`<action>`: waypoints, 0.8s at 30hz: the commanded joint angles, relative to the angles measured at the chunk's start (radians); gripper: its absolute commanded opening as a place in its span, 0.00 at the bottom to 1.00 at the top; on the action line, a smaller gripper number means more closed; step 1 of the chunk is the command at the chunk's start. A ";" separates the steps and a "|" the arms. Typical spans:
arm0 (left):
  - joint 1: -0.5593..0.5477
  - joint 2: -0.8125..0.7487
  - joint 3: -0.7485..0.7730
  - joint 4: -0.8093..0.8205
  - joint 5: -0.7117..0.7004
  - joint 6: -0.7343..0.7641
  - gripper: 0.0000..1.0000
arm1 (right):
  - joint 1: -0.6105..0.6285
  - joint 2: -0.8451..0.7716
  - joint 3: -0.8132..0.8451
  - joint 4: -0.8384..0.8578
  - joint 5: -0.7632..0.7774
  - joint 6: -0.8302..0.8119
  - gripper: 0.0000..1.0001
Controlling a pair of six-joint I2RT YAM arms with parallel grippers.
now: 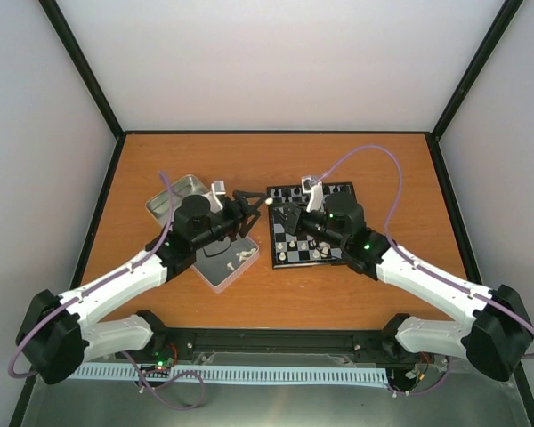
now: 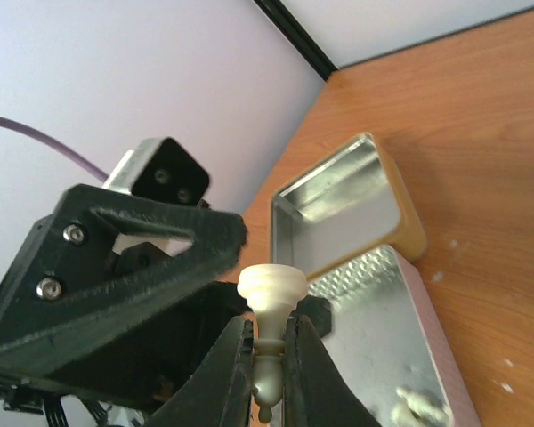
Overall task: Set up the chess pieces on the board
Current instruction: Place the chess piece on the chessboard.
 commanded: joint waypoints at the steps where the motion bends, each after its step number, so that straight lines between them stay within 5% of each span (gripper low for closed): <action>1: 0.007 -0.092 -0.003 -0.224 -0.189 0.156 0.74 | -0.011 -0.067 0.056 -0.278 0.051 -0.056 0.03; 7: 0.007 -0.246 0.010 -0.459 -0.417 0.476 0.86 | -0.082 -0.101 0.090 -0.706 0.037 -0.146 0.03; 14: 0.007 -0.316 0.025 -0.640 -0.532 0.699 0.89 | -0.095 0.047 0.194 -1.029 -0.075 -0.271 0.03; 24: 0.007 -0.345 0.050 -0.719 -0.531 0.879 0.93 | -0.085 0.308 0.314 -1.173 0.010 -0.335 0.03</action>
